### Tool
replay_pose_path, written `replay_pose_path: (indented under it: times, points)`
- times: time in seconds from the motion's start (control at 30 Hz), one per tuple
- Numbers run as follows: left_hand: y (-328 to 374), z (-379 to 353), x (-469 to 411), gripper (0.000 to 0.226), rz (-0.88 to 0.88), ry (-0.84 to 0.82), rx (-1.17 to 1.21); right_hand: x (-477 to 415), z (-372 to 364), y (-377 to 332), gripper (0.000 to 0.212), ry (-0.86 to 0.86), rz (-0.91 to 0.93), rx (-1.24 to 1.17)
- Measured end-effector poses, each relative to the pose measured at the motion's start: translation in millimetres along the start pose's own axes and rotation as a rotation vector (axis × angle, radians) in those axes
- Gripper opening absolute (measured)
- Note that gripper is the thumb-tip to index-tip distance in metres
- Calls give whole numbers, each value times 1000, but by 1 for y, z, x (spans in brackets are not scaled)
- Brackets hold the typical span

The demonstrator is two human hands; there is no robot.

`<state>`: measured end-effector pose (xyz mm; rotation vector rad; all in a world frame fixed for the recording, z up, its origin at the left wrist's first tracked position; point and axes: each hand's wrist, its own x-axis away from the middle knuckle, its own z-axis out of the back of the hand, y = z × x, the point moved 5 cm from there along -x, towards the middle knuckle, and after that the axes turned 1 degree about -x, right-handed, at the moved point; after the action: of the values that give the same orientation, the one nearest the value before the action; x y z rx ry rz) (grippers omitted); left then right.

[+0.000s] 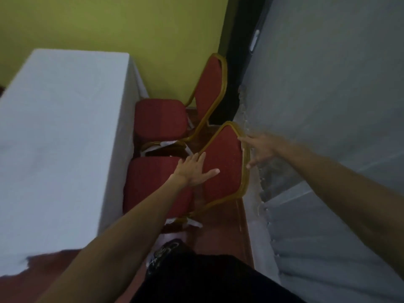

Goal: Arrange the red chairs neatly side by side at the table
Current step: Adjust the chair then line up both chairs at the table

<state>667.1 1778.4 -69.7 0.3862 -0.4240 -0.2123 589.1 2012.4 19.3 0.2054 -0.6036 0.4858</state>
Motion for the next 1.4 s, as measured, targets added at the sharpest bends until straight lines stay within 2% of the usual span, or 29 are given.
replay_pose_path:
  times: [0.2, 0.47, 0.57, 0.73, 0.83, 0.97, 1.2, 1.3, 1.4]
  points:
    - [16, -9, -4, 107, 139, 84, 98, -41, 49, 35, 127, 21, 155, 252]
    - [37, -26, -35, 110, 236, 213, 342, -102, 44, 32, 121, -110, 283, 475]
    - [52, -50, -46, 112, 269, 178, 445, -127, 30, 42, 120, -165, 354, 517]
    - [77, -86, -51, 109, 316, 81, 534, -151, 12, 57, 99, -283, 434, 643]
    - [92, -108, -52, 107, 314, 53, 596, -158, 9, 61, 95, -323, 545, 748]
    - [114, -136, -57, 104, 286, -10, 668, -175, 5, 65, 97, -307, 736, 834]
    - [145, -151, -77, 103, 504, 86, 780, -203, -5, 69, 108, -335, 954, 802]
    - [151, -152, -85, 107, 615, 132, 835, -208, -9, 71, 110, -254, 1071, 686]
    - [152, -153, -90, 90, 636, 180, 860, -205, -13, 71, 101, 53, 1275, 540]
